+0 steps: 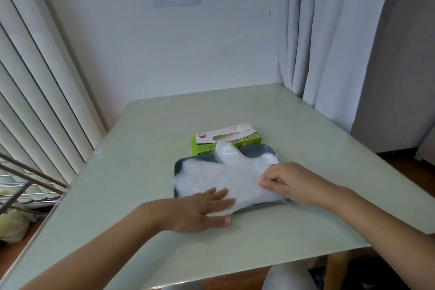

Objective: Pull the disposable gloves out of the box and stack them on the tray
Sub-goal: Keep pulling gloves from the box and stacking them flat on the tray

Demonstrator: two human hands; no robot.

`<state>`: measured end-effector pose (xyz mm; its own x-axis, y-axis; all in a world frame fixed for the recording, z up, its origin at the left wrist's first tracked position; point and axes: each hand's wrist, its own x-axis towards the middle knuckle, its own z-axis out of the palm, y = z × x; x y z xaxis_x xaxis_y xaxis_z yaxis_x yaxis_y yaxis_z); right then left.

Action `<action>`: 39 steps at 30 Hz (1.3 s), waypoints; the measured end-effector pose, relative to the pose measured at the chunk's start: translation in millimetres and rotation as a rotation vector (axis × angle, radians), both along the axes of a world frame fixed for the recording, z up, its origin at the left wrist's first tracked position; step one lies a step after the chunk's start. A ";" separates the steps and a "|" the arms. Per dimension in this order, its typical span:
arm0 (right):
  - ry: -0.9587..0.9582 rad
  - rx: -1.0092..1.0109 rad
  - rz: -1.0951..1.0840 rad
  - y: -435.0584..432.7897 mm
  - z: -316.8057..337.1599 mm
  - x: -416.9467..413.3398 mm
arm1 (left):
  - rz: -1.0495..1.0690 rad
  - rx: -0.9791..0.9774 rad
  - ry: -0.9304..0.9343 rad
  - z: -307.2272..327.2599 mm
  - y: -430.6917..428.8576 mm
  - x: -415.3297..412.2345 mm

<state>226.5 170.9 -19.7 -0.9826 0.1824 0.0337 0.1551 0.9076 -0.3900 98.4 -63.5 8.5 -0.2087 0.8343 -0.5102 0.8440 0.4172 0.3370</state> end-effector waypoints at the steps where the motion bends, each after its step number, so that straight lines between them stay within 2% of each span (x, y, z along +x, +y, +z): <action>1: -0.003 -0.015 -0.021 -0.5 -0.2 -0.6 | 0.045 -0.004 -0.032 3.9 -1.5 1.3; 4: -0.039 -0.066 -0.110 -1.1 1.4 -1.9 | 0.180 0.004 -0.052 15.9 -14.3 -1.8; 8: -0.058 -0.176 -0.236 -1.8 9.8 3.7 | 0.150 -0.060 0.061 23.6 -38.1 -8.8; 11: -0.082 -0.148 -0.197 -1.3 9.4 1.3 | 0.129 -0.102 0.081 35.8 -48.7 -12.5; 14: -0.149 -0.019 -0.188 -7.2 10.4 -2.6 | 0.157 -0.097 0.090 55.5 -50.2 -23.2; 16: -0.164 0.049 -0.179 -12.2 12.7 -3.3 | 0.205 -0.006 0.159 69.3 -44.8 -34.4; 18: -0.173 0.091 -0.171 -16.4 14.8 -2.0 | 0.270 0.171 0.196 77.7 -32.4 -44.3; 21: -0.178 0.138 -0.176 -19.6 14.0 -1.9 | 0.323 0.457 0.149 70.2 -0.6 -44.0; 23: -0.173 0.161 -0.171 -20.5 12.9 -2.5 | 0.279 0.526 0.134 52.2 22.8 -32.8; 26: -0.168 0.175 -0.171 -23.4 13.7 -2.8 | 0.142 0.502 0.161 16.0 50.8 -17.9; 28: -0.172 0.180 -0.176 -24.4 15.1 -2.7 | 0.111 0.421 0.160 -7.0 61.9 -16.6; 32: -0.185 0.116 -0.175 -18.3 15.7 1.8 | 0.059 0.255 0.271 -44.4 69.3 -29.5; 34: -0.095 0.030 -0.198 -17.3 16.3 1.9 | 0.070 0.252 0.261 -54.6 70.3 -34.4; 37: 0.251 -0.114 -0.251 -14.9 23.4 -11.3 | 0.059 0.291 0.272 -61.3 70.2 -36.8; 39: 0.391 -0.139 -0.261 -8.0 31.0 -30.2 | 0.056 0.314 0.272 -63.7 70.4 -38.8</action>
<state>196.2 163.0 11.3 -0.8222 0.4497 0.3490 0.1883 0.7934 -0.5788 59.6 6.8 -55.2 -0.3502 0.9241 -0.1528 0.8987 0.3775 0.2230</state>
